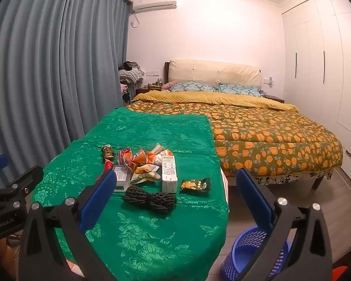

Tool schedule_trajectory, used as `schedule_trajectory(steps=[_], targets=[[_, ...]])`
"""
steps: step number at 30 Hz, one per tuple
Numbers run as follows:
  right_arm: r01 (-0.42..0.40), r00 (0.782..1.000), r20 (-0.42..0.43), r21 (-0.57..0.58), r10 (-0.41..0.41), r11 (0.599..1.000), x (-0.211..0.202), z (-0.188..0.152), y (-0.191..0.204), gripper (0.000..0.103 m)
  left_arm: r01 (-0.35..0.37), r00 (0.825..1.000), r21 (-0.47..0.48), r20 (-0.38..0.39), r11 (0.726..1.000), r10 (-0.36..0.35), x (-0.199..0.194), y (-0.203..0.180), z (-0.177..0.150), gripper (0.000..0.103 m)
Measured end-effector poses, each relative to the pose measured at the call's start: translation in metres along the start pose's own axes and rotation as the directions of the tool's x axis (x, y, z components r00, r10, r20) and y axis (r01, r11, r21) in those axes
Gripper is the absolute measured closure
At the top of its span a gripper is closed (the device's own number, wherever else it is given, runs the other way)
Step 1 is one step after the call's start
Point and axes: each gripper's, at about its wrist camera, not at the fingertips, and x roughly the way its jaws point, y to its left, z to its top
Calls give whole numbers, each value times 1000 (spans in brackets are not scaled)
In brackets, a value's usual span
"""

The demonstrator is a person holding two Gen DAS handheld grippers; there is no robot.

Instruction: Collect trash

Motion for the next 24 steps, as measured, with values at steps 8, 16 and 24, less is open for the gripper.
schedule_trajectory(steps=[8, 16, 24], targets=[[4, 1000, 4, -4, -4, 1000, 0, 0, 0, 4, -2, 1000, 2, -3, 1000, 3, -1, -1, -1, 4], [-1, 1000, 9, -1, 1, 1000, -1, 0, 1, 4, -7, 1000, 2, -3, 1000, 7, 1, -1, -8, 4], [3, 1000, 10, 4, -3, 1000, -1, 0, 1, 4, -3, 1000, -1, -7, 1000, 3, 0, 2, -5, 4]])
